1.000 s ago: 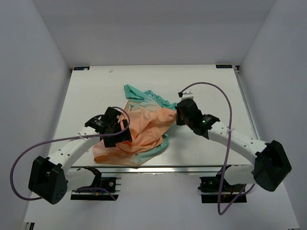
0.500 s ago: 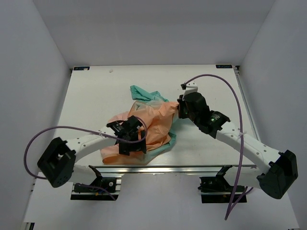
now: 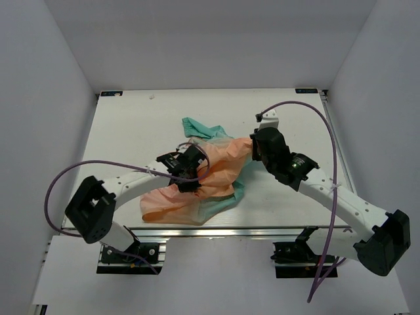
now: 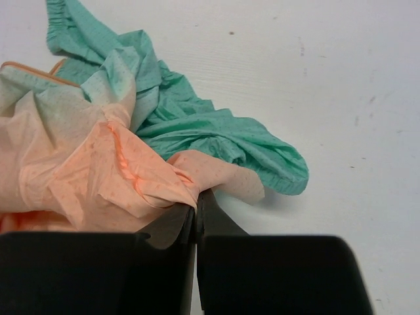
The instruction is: Zip up the jacket
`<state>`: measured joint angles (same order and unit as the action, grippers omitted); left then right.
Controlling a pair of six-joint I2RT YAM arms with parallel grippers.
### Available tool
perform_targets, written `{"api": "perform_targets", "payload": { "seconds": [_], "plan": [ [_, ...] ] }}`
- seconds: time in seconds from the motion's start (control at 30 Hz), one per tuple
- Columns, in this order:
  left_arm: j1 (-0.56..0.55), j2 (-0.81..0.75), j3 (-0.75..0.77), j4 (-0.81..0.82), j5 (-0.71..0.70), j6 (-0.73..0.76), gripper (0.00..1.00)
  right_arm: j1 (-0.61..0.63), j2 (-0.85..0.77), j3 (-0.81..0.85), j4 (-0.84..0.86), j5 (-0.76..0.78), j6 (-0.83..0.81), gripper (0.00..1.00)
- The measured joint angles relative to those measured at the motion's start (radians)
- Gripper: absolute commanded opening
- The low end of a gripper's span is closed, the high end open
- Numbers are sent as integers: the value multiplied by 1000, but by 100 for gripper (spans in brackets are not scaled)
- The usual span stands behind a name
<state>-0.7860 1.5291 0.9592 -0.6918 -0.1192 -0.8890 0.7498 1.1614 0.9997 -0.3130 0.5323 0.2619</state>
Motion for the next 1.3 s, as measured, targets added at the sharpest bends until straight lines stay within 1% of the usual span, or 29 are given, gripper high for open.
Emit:
{"api": "perform_targets", "payload": {
  "seconds": [0.1,0.17,0.23,0.3,0.43,0.57,0.63,0.7,0.77,0.83,0.93,1.07,1.13,1.2,1.3],
  "plan": [
    [0,-84,68,-59,-94,-3,0,-10,-9,5,-4,51,-16,0],
    [-2,-157,142,-102,-182,2,0,-25,-10,27,-5,77,-39,0],
    [-2,-216,259,-150,-279,20,0,-47,-7,93,-4,100,-85,0],
    [-2,-253,420,-178,-377,58,0,-60,-1,184,24,118,-146,0],
    [-2,-260,741,-159,-560,175,0,-68,15,385,175,151,-324,0],
    [-2,-217,1007,-117,-702,320,0,-68,54,581,317,190,-497,0],
    [-2,-193,1108,-72,-763,394,0,-69,74,665,385,204,-578,0],
    [-2,-182,1158,-18,-814,469,0,-69,84,724,429,205,-649,0],
    [-4,-188,1162,40,-848,544,0,-67,88,768,457,200,-704,0],
    [-7,-205,1133,90,-876,606,0,-64,85,778,474,197,-742,0],
    [-10,-265,1015,130,-902,647,0,-61,53,716,489,186,-768,0],
    [-10,-394,762,156,-913,647,0,-60,-3,592,483,148,-763,0],
    [-10,-439,663,170,-919,636,0,-60,-10,554,476,141,-760,0],
    [-10,-452,604,173,-929,624,0,-61,12,543,473,149,-760,0],
    [2,-411,575,183,-959,599,0,-77,77,543,484,168,-760,0]
  ]
}}
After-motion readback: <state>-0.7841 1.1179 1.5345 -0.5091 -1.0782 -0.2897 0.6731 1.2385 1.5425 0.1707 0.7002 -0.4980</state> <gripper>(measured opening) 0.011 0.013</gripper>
